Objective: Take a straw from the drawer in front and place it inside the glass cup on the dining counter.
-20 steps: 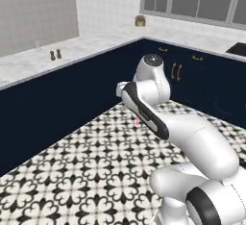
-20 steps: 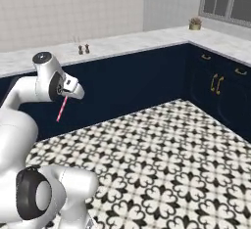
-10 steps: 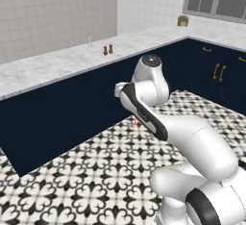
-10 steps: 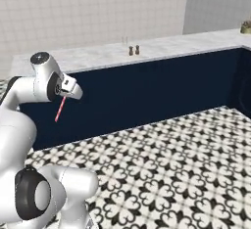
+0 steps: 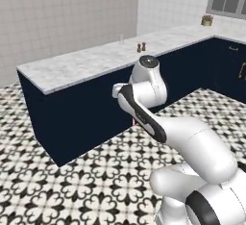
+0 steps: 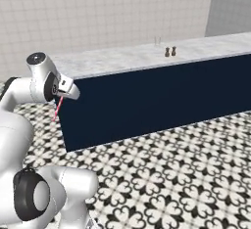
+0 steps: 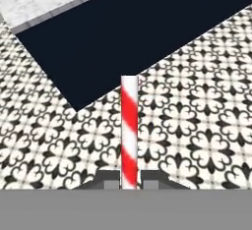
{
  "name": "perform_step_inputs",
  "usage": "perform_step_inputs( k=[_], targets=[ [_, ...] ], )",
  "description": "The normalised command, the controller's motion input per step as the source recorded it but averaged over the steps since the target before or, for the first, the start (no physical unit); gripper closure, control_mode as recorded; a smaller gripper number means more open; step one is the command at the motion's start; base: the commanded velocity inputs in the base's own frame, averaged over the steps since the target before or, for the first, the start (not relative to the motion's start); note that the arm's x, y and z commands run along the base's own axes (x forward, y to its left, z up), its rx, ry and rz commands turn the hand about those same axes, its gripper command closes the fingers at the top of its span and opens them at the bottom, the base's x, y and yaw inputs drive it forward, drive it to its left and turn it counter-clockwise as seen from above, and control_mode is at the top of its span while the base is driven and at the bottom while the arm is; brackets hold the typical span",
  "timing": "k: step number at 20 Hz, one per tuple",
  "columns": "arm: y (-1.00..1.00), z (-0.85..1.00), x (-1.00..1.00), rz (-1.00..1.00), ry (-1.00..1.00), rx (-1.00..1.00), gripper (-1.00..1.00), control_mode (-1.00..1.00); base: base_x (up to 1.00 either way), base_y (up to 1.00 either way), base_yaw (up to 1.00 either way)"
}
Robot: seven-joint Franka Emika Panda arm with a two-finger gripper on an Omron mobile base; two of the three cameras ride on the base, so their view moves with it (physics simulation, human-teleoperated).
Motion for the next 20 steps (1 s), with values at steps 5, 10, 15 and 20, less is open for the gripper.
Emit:
perform_step_inputs(
  k=[5, 10, 15, 20],
  targets=[
    [0.0, 0.0, 0.0, 0.0, 0.0, 0.0, 1.0, 1.0, 0.33, 1.0, -0.11],
    [0.0, 0.0, 0.0, 0.0, 0.0, 0.0, 1.0, 1.0, 0.42, 1.0, -0.22],
    [0.0, 0.0, 0.0, 0.0, 0.0, 0.0, 1.0, 1.0, 0.37, 1.0, -0.25],
    [0.0, 0.0, 0.0, 0.0, 0.0, 0.0, 1.0, 1.0, 0.25, 1.0, -0.29]
  ],
)
